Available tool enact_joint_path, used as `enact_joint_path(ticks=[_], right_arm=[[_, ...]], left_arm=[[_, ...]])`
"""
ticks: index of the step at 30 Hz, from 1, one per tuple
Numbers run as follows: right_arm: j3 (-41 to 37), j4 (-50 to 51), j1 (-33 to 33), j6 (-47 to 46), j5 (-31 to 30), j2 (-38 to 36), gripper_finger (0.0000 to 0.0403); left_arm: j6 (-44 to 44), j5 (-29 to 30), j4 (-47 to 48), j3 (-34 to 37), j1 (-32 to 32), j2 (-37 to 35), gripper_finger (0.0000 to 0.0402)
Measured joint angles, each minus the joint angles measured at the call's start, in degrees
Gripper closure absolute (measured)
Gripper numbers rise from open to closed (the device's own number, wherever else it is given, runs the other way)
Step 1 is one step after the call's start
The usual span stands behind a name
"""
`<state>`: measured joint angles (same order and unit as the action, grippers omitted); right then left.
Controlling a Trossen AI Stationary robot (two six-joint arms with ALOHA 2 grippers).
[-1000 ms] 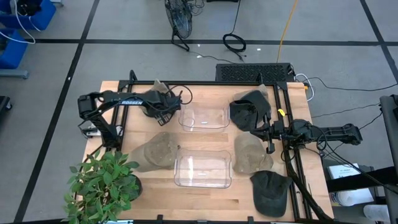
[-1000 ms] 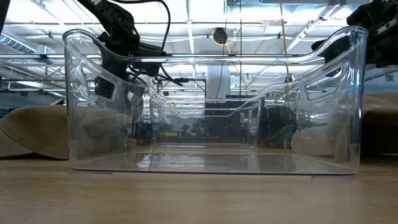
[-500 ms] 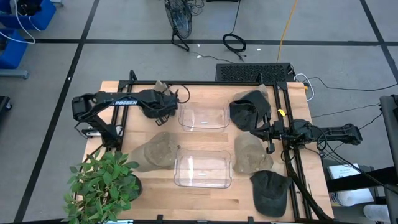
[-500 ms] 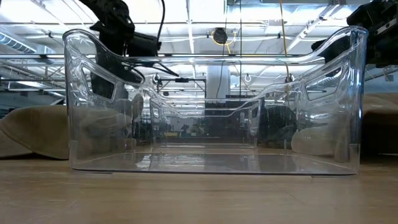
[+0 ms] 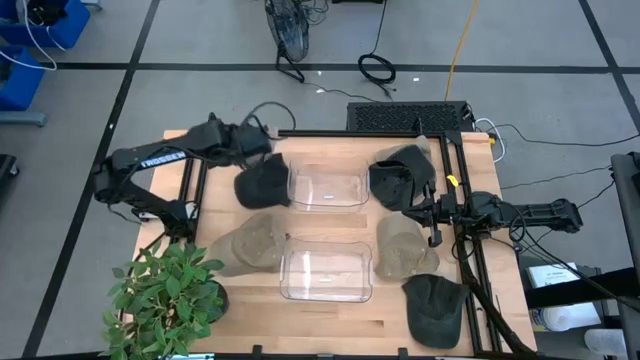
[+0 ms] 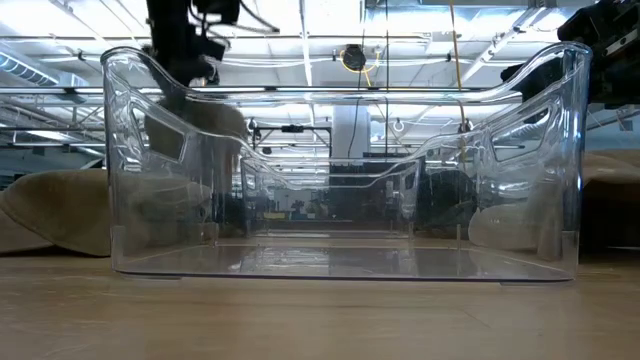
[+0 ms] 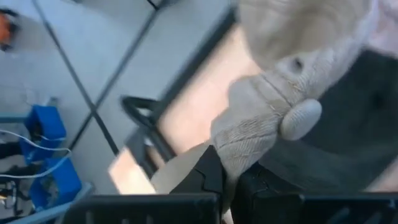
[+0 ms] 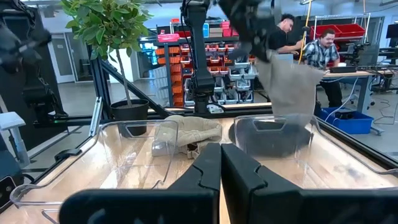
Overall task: Pick & Place hat
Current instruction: Put the brown cap into the top transparent bin
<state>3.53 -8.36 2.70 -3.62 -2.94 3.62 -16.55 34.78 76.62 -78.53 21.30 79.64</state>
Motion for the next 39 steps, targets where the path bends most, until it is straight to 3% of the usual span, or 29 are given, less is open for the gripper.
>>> enact_joint_path(ticks=[12,22,39], right_arm=[[0.0,0.0,0.0,0.0,0.0,0.0,0.0403],[0.0,0.0,0.0,0.0,0.0,0.0,0.0403],[0.0,0.0,0.0,0.0,0.0,0.0,0.0403]], left_arm=[[6.5,3.4,-2.5,-14.5,-0.6,0.1,0.0397],[8.2,-3.6,-17.1,-16.0,-6.1,1.9,0.0398],[-13.2,-14.1,-23.0,-16.0,-10.7,12.0,0.0398]])
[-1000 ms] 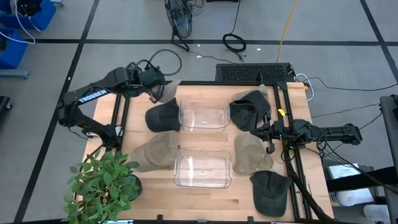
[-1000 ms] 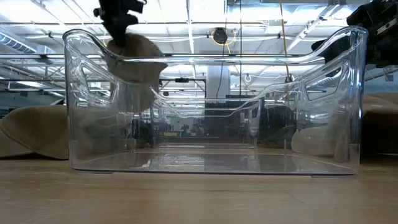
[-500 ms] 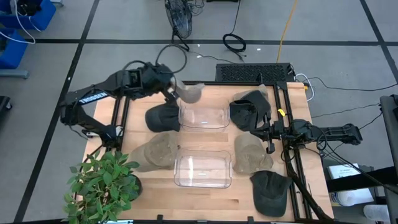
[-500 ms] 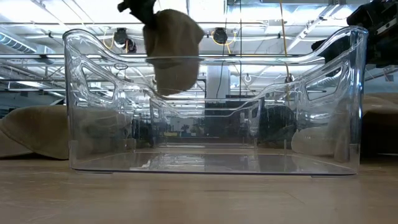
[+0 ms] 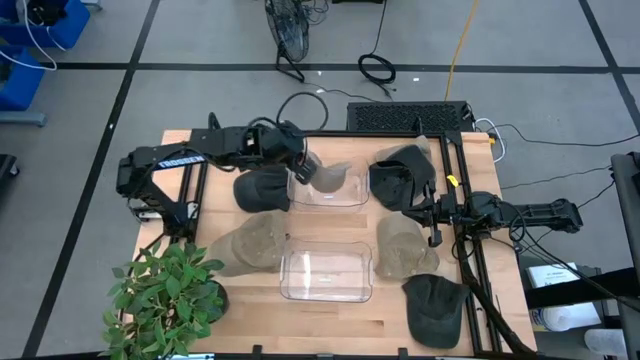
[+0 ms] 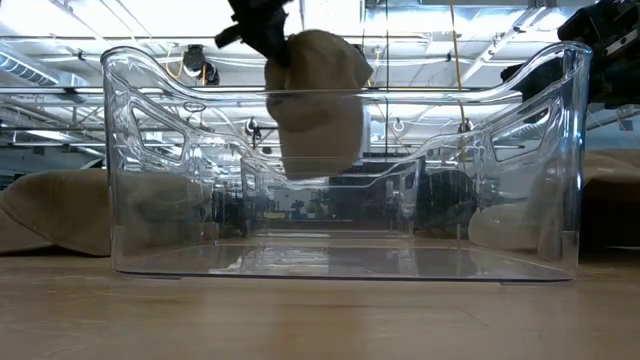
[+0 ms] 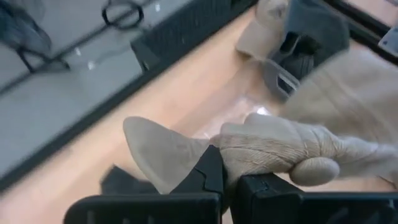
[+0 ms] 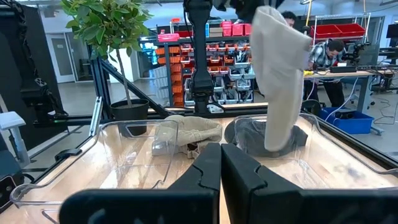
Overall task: Pick & Place hat
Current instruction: Put the brown cap into the top transparent bin
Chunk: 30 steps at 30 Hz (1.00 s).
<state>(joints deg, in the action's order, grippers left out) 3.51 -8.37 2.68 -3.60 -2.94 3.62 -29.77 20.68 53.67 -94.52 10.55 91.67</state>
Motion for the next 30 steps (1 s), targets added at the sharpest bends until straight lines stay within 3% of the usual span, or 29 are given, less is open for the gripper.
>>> enact_joint_path(ticks=[14,30], right_arm=[[0.0,0.0,0.0,0.0,0.0,0.0,0.0403],[0.0,0.0,0.0,0.0,0.0,0.0,0.0403]], left_arm=[[-7.3,-5.8,-0.2,0.0,0.5,7.5,0.0387],[-8.1,-8.4,-1.3,0.0,4.3,12.3,0.0396]])
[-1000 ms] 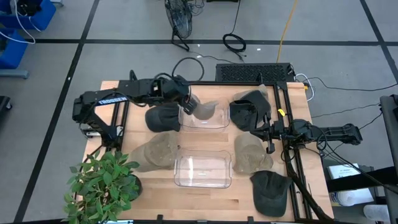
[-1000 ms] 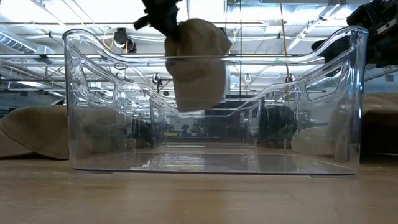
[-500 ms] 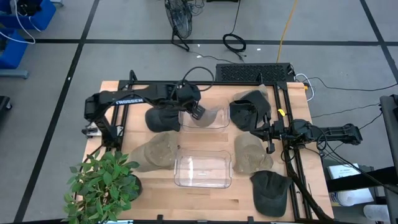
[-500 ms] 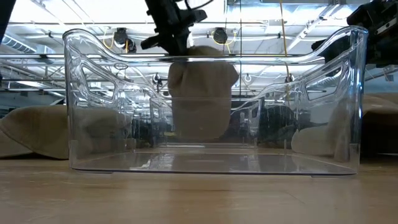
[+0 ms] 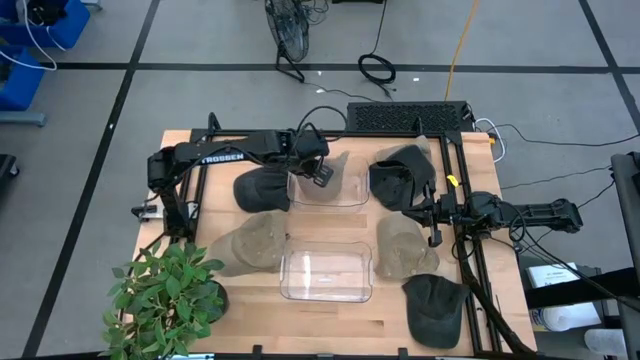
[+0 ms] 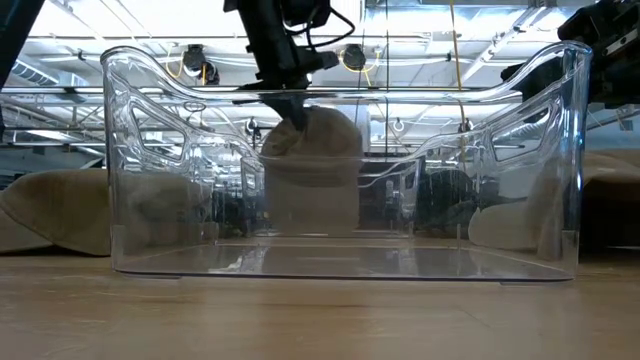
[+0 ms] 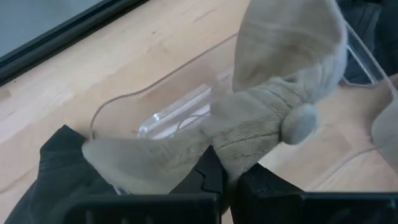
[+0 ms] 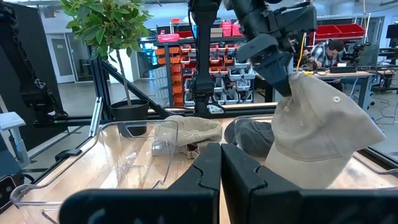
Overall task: Pick & Place hat
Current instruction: Put the brown cap into the top transparent bin
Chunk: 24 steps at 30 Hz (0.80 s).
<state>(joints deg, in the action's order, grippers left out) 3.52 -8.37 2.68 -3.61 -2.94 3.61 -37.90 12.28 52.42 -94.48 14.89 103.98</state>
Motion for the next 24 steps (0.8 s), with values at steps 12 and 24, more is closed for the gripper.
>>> enact_joint_path(ticks=[12,24], right_arm=[[0.0,0.0,0.0,0.0,0.0,0.0,0.0403],[0.0,0.0,0.0,0.0,0.0,0.0,0.0403]], left_arm=[[1.0,-4.1,-3.1,0.0,0.2,0.1,0.0334],[9.9,-2.8,-3.7,0.0,0.1,0.1,0.0252]])
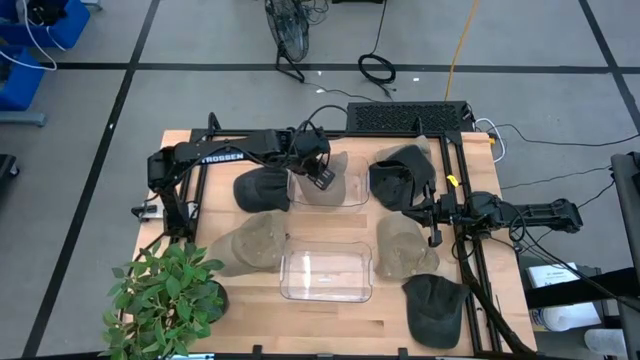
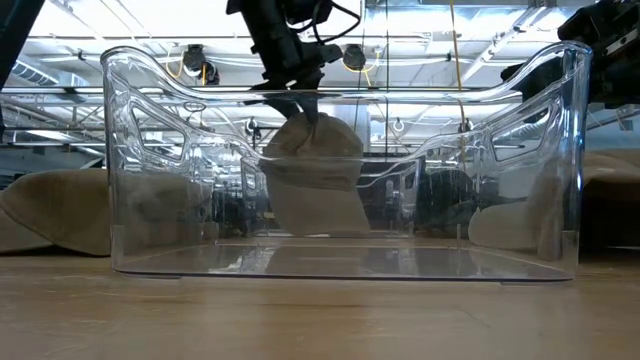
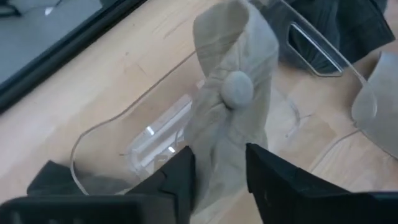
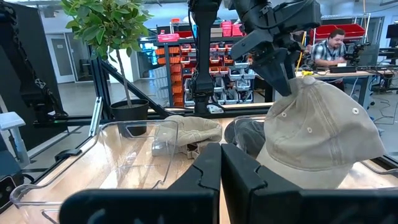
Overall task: Pick & Place hat
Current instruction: Put the brown cap into the top transparent bin, then put the black cap into the bottom transparent bin
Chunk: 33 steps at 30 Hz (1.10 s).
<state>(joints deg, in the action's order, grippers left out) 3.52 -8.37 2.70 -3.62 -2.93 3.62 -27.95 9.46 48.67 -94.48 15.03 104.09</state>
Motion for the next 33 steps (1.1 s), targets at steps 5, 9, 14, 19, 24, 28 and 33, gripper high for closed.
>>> enact_joint_path(ticks=[5,9,14,19,24,28,33], right_arm=[[0.0,0.0,0.0,0.0,0.0,0.0,0.0403],[0.0,0.0,0.0,0.0,0.0,0.0,0.0403],[0.0,0.0,0.0,0.0,0.0,0.0,0.0403],[0.0,0.0,0.0,0.0,0.0,0.0,0.0403],[0.0,0.0,0.0,0.0,0.0,0.0,0.0403],[0.0,0.0,0.0,0.0,0.0,0.0,0.0403],[0.0,0.0,0.0,0.0,0.0,0.0,0.0403]], left_arm=[[4.6,0.0,-3.9,0.0,0.0,0.0,0.0194],[8.4,0.0,-7.0,0.0,-0.1,0.0,0.0155],[14.1,0.9,-10.2,0.0,-0.2,-0.8,0.0134],[17.8,3.3,-13.1,0.0,-0.2,-2.3,0.0143],[17.7,8.3,-11.9,0.0,-0.1,-5.9,0.0168],[15.5,9.3,-10.4,0.0,0.0,-9.9,0.0202],[12.2,9.2,-6.3,0.0,-1.6,-14.0,0.0282]])
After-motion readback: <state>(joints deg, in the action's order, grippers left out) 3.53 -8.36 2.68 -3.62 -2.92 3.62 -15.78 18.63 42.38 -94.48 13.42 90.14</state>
